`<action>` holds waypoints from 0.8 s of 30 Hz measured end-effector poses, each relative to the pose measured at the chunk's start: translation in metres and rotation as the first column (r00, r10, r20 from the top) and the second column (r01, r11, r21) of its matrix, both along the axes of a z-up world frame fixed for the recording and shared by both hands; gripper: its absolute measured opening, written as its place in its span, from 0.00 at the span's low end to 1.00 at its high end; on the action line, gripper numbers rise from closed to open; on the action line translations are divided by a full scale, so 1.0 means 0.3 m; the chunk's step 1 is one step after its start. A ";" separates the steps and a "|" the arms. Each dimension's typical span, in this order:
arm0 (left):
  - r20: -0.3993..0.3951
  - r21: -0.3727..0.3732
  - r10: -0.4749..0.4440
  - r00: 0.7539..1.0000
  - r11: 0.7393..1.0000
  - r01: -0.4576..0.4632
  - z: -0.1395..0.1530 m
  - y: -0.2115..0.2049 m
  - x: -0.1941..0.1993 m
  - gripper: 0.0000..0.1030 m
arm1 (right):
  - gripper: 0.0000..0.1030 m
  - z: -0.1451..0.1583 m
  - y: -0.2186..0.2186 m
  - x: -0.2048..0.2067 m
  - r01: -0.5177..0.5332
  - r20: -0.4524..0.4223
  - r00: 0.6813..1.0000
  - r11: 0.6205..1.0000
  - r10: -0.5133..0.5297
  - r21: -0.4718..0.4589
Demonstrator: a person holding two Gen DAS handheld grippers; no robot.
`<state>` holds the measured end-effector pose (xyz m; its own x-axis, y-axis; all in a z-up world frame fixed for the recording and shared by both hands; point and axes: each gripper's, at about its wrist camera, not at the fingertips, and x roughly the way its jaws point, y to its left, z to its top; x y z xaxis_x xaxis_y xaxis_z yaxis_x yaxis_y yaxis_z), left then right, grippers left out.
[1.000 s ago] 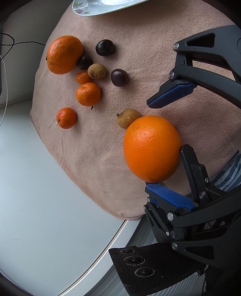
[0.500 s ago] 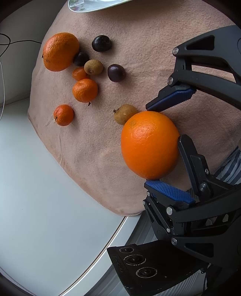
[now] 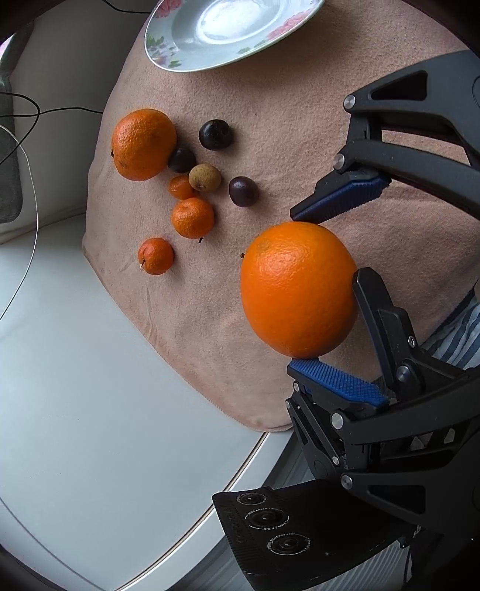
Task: Organize fruits
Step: 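Carry the large orange with the right tool onto the white plate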
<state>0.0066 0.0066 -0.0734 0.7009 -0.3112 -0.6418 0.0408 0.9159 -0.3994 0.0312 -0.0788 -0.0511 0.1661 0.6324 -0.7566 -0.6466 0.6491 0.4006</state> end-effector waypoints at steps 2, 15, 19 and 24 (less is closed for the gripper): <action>0.010 0.008 -0.017 1.000 1.000 0.017 0.013 -0.024 0.019 0.66 | 0.76 0.014 -0.028 0.013 0.020 0.007 1.000 1.000 -0.020 0.007; 0.059 0.042 -0.145 0.988 0.989 0.143 0.079 -0.202 0.153 0.66 | 0.76 0.077 -0.256 0.111 0.159 0.051 0.986 0.987 -0.161 0.039; 0.063 0.046 -0.181 0.981 0.983 0.178 0.088 -0.255 0.193 0.66 | 0.76 0.080 -0.334 0.136 0.203 0.054 0.977 0.978 -0.206 0.047; 0.063 0.049 -0.221 0.973 0.975 0.219 0.094 -0.323 0.247 0.66 | 0.76 0.080 -0.415 0.177 0.254 0.050 0.965 0.966 -0.256 0.053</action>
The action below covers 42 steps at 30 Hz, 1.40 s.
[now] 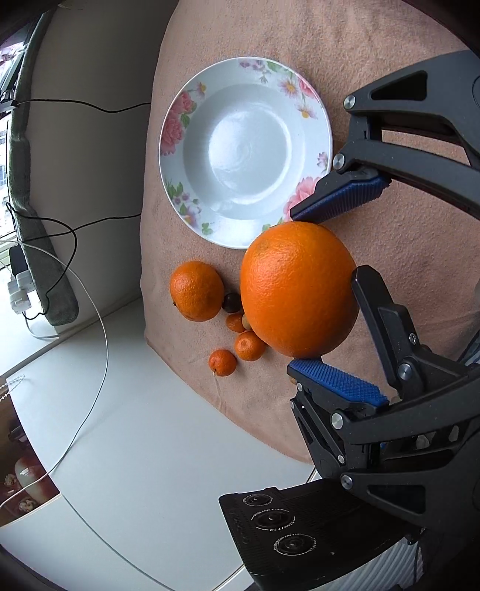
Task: Organize fruits
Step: 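Carry the large orange with the right tool onto the white plate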
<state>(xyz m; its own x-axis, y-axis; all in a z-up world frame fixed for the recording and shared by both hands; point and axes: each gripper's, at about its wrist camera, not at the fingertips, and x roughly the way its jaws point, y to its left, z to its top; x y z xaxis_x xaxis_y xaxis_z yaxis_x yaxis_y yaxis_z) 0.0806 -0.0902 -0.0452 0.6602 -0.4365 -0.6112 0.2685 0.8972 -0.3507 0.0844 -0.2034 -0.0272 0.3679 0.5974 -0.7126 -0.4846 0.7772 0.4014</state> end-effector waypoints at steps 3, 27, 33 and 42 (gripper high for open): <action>-0.002 0.003 -0.016 1.000 1.000 0.016 0.000 -0.030 0.029 0.66 | 0.76 -0.007 -0.042 0.024 0.023 -0.006 1.000 1.000 -0.023 0.006; -0.055 0.039 -0.063 0.996 0.997 0.066 -0.030 -0.145 0.128 0.66 | 0.76 -0.055 -0.185 0.100 0.104 -0.084 0.991 0.994 -0.100 0.039; -0.029 0.072 -0.049 0.998 0.996 0.051 -0.022 -0.152 0.117 0.66 | 0.77 -0.030 -0.192 0.096 0.147 -0.016 0.989 0.989 -0.147 -0.014; -0.008 0.080 -0.025 1.000 0.996 0.026 -0.008 -0.118 0.095 0.66 | 0.82 0.023 -0.228 0.091 0.182 0.041 0.983 0.983 -0.181 -0.006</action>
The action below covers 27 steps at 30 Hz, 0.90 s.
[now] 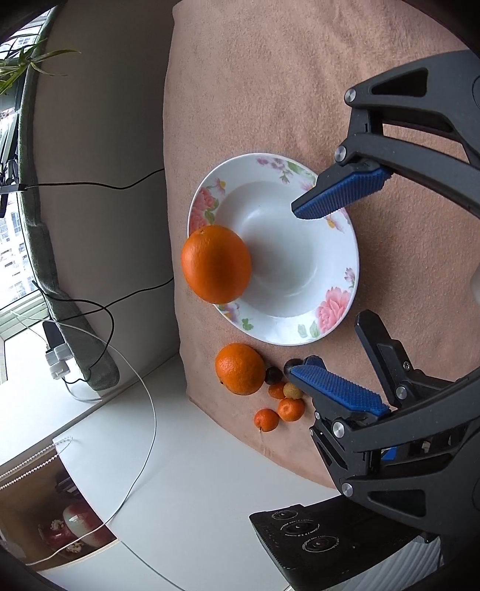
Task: Organize fruits
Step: 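Carry the large orange with the right tool onto the white plate, then open the right tool, release the orange, and withdraw from the plate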
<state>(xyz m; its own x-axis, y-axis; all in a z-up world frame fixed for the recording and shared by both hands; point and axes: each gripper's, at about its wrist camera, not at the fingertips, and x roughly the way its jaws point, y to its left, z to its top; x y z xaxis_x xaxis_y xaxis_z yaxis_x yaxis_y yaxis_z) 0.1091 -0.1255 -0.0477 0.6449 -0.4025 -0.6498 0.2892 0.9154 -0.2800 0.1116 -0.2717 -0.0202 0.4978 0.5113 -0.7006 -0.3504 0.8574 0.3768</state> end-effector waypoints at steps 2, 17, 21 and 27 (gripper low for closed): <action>0.000 0.000 0.004 1.000 1.000 -0.004 -0.001 0.006 -0.004 0.66 | 0.82 0.003 -0.002 -0.006 0.003 0.005 1.000 1.000 -0.003 -0.003; 0.008 0.002 0.050 0.999 0.999 -0.050 0.004 0.062 -0.041 0.70 | 0.82 0.017 0.018 -0.044 -0.008 0.033 0.999 0.999 0.009 -0.038; 0.018 0.008 0.079 0.997 0.997 -0.079 0.015 0.099 -0.050 0.75 | 0.82 0.026 0.038 -0.042 -0.020 0.041 0.999 0.999 0.022 -0.047; 0.015 0.011 0.136 0.991 0.991 -0.136 0.018 0.175 -0.059 0.75 | 0.82 0.034 0.074 -0.032 -0.040 0.044 0.998 0.997 0.042 -0.059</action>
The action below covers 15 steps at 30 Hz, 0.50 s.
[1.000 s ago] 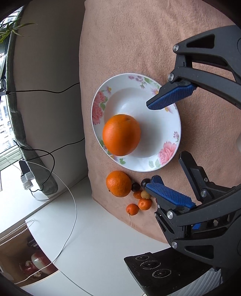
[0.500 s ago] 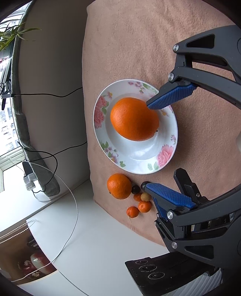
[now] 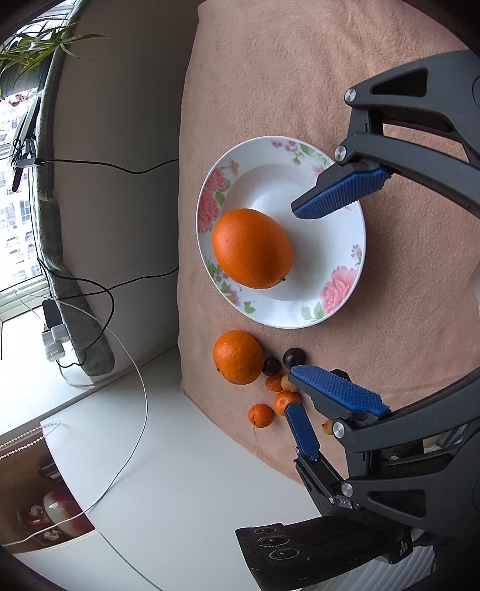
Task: Organize fruits
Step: 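Open the right tool, release the orange, and withdraw from the plate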
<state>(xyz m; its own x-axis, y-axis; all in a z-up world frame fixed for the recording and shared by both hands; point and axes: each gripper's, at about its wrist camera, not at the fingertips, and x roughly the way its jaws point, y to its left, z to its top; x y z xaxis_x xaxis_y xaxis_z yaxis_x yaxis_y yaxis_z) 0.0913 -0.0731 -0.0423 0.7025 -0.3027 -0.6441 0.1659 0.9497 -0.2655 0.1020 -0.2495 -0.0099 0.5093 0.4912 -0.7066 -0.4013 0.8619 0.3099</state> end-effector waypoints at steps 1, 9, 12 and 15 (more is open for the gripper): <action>-0.001 0.002 0.010 1.000 1.000 -0.010 0.000 0.012 0.000 0.75 | 0.82 0.001 0.006 0.002 -0.002 0.001 1.000 1.000 0.002 -0.002; -0.019 0.006 0.078 0.997 0.997 -0.078 -0.010 0.111 0.001 0.75 | 0.82 -0.001 0.053 0.018 -0.022 -0.003 1.000 1.000 0.022 -0.018; -0.019 -0.001 0.094 0.995 0.996 -0.094 -0.009 0.146 0.001 0.75 | 0.84 0.000 0.071 0.028 -0.033 -0.003 0.999 0.999 0.033 -0.021; -0.021 -0.007 0.109 0.994 0.994 -0.109 -0.008 0.175 0.004 0.75 | 0.85 0.003 0.092 0.042 -0.043 -0.002 0.999 0.999 0.043 -0.030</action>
